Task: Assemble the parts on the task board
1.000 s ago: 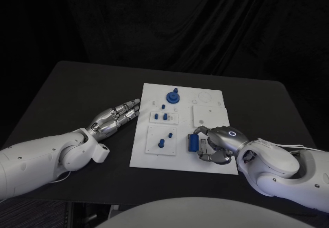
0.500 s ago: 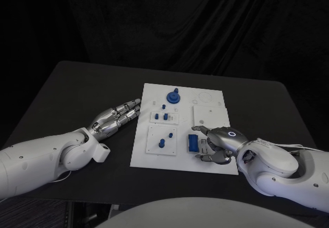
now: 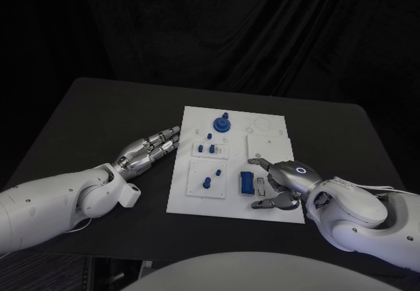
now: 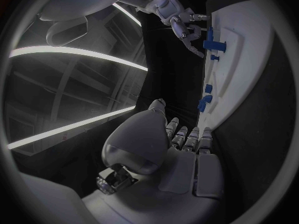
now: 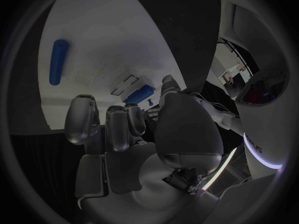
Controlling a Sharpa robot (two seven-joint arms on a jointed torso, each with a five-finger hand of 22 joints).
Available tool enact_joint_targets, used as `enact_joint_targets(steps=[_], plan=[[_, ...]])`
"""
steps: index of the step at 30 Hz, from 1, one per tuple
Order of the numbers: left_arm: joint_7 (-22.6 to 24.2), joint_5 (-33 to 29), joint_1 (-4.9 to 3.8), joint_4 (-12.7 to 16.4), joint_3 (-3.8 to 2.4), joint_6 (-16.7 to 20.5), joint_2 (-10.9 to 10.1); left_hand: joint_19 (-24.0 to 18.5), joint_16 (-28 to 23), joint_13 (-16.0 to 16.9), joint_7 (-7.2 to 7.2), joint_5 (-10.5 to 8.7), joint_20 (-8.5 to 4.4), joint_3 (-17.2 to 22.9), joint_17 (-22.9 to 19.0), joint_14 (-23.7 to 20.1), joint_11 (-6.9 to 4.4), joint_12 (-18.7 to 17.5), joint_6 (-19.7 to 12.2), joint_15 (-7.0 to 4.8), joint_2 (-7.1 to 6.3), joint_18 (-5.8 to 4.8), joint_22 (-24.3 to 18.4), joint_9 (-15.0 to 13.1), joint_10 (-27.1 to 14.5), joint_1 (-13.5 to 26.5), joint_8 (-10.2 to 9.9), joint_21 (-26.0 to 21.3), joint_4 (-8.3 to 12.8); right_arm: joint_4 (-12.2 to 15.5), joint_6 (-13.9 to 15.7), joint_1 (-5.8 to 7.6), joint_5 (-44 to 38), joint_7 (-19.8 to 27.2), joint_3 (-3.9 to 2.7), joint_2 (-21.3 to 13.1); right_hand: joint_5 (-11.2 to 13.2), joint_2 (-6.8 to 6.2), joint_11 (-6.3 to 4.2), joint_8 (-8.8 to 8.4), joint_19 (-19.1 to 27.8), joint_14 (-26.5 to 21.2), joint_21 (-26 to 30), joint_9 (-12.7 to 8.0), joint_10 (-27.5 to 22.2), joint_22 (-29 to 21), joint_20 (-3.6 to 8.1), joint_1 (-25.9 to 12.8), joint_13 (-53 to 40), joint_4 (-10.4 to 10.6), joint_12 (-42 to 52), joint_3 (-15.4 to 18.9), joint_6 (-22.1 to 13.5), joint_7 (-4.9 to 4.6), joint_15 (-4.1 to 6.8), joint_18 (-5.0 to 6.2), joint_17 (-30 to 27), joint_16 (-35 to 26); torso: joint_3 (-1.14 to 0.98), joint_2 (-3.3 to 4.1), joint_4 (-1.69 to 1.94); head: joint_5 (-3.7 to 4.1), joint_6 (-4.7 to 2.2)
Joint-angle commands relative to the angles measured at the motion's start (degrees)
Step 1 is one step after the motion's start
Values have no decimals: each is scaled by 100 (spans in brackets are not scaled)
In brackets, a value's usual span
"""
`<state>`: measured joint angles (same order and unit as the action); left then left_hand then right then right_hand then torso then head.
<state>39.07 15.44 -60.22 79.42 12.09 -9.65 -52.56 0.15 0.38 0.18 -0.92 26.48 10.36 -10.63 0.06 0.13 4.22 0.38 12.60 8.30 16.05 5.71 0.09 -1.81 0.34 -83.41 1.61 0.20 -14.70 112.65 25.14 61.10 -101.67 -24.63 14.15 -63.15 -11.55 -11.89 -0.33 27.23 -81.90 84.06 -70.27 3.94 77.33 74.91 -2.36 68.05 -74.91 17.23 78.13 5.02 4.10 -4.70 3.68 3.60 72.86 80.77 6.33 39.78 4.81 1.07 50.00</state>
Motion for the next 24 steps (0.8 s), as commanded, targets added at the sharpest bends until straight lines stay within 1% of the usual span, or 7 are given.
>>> enact_joint_targets(steps=[1, 3, 5, 9, 12, 15, 24], plan=[[531, -27, 16, 24, 1, -64, 4, -12, -38, -3, -12, -7, 46, 10, -6, -13, 31, -24, -20, 37, 23, 47, -6, -1, 7, 45, 16, -17, -21, 94, 656, 101, 53, 120, -3, -123, -86, 239, 6, 387, -82, 177, -117, 60, 148, 996, -14, -75, -501, -5, 117, -126, 231, -13, 18, 28, 82, 71, 2, -4, 1, 1, 0], [536, -27, 17, 28, 1, -52, -2, -11, -38, -3, -12, -7, 46, 11, -6, -13, 31, -24, -11, 37, 22, 47, -6, -3, 8, 44, 18, -17, -20, 157, 756, 226, 296, 147, -3, -237, -253, 556, 18, 1088, -139, 224, -215, 168, 406, 1022, -21, -129, -725, -26, 365, -312, 694, -32, 12, 9, 179, 128, 3, -1, 3, 8, 0], [538, -27, 18, 30, 1, -35, -5, -11, -38, -2, -12, -7, 47, 11, -6, -13, 30, -23, -4, 36, 21, 48, -5, -4, 11, 44, 19, -16, -19, 209, 757, 393, 634, 145, -2, -358, -478, 756, 26, 1372, -238, 306, -433, 251, 718, 1081, -20, -92, -1010, -48, 675, -390, 1136, -55, 8, -34, 420, 264, 2, 0, -2, 10, 0], [540, -27, 19, 42, 1, -1, -5, -10, -38, -1, -13, -7, 47, 11, -6, -13, 29, -22, 1, 35, 18, 48, -4, -5, 12, 44, 20, -16, -19, 271, 430, 794, 1164, -49, -2, -613, -2332, 956, 27, 2016, -495, 483, -1084, 555, 1267, 1254, -13, 44, -1509, -68, 1187, -479, 2207, -70, 10, -164, 1126, 645, 7, 1, 10, 68, 0], [538, -27, 19, 52, 1, 20, -2, -9, -38, 0, -14, -7, 47, 9, -6, -13, 28, -22, 8, 33, 13, 50, -3, -6, 15, 44, 22, -15, -19, 283, 150, 974, 1359, -250, -1, -762, -3118, 938, -5, 2212, -618, 548, -1440, 756, 1267, 1349, 9, -27, -1509, -54, 1187, -533, 2480, -34, 33, -237, 1470, 816, 8, -1, 7, 101, 0], [539, -27, 19, 56, 1, 26, 5, -9, -38, 0, -14, -4, 46, 7, -6, -13, 26, -21, 17, 29, 6, 53, -2, -8, 17, 44, 24, -14, -18, 254, -215, 1064, 1499, -512, 0, -854, -3203, 931, -16, 2289, -675, 583, -1608, 859, 1267, 1397, 15, -138, -1509, -59, 1187, -545, 2603, -16, 37, -273, 1656, 899, 10, 3, 3, 136, 0], [538, -27, 19, 81, 1, 39, -17, -9, -38, 0, -14, -2, 46, 6, -6, -13, 26, -21, 16, 28, 5, 54, -3, -7, 17, 44, 24, -15, -18, 89, -979, 920, 1825, -1143, 6, -948, -2125, 1043, -38, 2461, -810, 594, -1973, 1343, 1267, 1509, 26, -844, -1509, -56, 1187, -357, 2817, 34, 51, -360, 1714, 923, 8, 7, 11, 333, 0]])
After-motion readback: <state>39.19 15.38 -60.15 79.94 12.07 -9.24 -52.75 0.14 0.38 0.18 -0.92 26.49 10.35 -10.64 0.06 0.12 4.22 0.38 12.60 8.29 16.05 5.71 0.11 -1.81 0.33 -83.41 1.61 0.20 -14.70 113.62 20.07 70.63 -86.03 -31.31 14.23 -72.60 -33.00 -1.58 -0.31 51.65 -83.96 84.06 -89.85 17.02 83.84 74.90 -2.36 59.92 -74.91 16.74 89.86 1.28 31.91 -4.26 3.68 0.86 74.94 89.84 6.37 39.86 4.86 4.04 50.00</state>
